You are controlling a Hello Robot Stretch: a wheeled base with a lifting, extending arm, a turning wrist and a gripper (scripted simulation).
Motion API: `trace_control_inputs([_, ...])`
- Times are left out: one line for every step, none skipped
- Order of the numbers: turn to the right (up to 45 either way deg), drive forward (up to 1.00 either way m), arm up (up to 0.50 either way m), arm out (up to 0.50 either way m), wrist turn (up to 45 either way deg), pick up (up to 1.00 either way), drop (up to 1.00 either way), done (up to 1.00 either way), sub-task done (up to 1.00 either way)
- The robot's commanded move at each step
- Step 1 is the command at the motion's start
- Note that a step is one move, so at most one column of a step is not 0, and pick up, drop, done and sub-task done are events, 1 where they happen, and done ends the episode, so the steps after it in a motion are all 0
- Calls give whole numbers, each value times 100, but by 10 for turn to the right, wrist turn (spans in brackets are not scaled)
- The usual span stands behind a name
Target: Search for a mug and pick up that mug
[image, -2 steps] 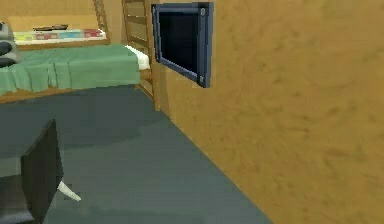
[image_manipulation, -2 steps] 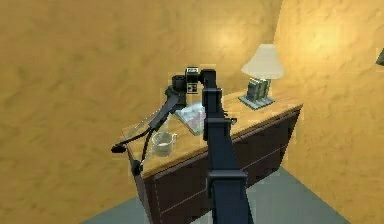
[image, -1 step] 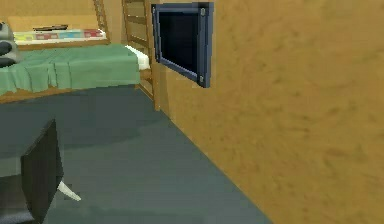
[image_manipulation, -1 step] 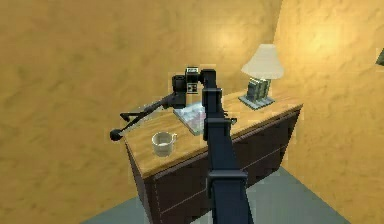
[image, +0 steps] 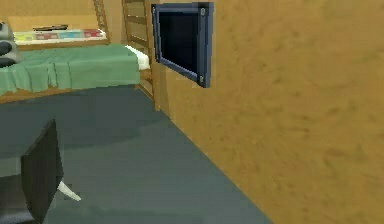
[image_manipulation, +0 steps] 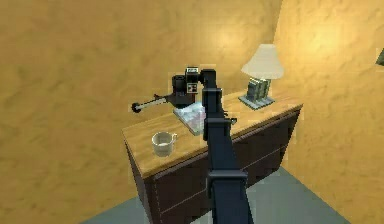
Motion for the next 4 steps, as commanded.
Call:
trace_control_inputs([0, 0, 0, 0, 30, 0, 0, 0, 0])
trace_control_inputs([0, 0, -30, 0, 0, 0, 0, 0, 0])
trace_control_inputs([0, 0, 0, 0, 0, 100, 0, 0, 0])
trace_control_inputs([0, 0, 10, 0, 0, 0, 0, 0, 0])
